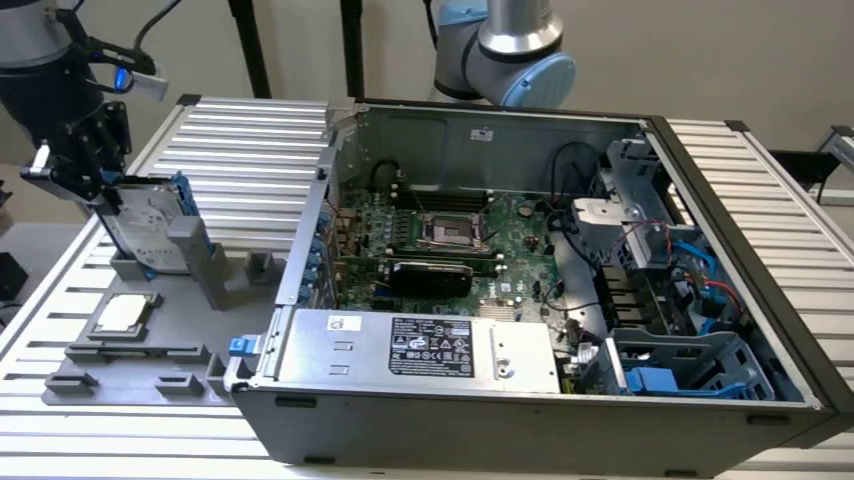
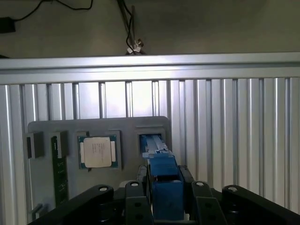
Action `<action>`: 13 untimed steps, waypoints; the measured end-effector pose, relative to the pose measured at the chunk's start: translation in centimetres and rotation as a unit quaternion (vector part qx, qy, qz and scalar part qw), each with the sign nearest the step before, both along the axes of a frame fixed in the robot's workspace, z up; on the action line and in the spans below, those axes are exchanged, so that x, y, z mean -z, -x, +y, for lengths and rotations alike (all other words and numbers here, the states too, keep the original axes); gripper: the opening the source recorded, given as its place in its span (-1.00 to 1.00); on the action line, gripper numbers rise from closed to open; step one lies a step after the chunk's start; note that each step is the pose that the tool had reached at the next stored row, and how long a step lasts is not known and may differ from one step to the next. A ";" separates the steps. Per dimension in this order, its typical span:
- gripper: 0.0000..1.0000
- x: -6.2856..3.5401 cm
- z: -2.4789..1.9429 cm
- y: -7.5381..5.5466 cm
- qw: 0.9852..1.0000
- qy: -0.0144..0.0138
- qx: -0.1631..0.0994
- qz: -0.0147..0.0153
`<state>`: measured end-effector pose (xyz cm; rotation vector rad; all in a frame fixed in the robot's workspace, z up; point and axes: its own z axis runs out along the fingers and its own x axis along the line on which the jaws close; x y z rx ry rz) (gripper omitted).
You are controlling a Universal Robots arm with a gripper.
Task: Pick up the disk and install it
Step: 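Pick up the disk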
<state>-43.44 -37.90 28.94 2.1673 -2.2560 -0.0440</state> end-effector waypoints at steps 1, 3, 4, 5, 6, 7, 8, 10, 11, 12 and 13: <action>-0.22 0.01 -0.01 0.0 1.000 0.000 0.000 0.000; -0.22 0.03 -0.03 0.0 1.000 0.000 0.000 0.000; -0.22 0.04 -0.04 0.0 1.000 0.000 0.000 0.000; -0.22 0.04 -0.06 0.0 1.000 0.001 0.000 0.000; -0.22 0.04 -0.07 0.0 1.000 0.001 0.000 0.000; -0.22 0.04 -0.09 0.0 1.000 0.001 0.000 0.000; -0.26 0.04 -0.10 0.0 1.000 0.001 0.000 0.000; -0.26 0.04 -0.12 0.0 1.000 0.001 0.000 0.000; -0.35 0.04 -0.13 0.0 1.000 0.001 0.000 0.000; -0.35 0.04 -0.14 0.0 1.000 0.001 0.000 0.000; -0.35 0.04 -0.15 0.0 1.000 0.001 0.000 0.000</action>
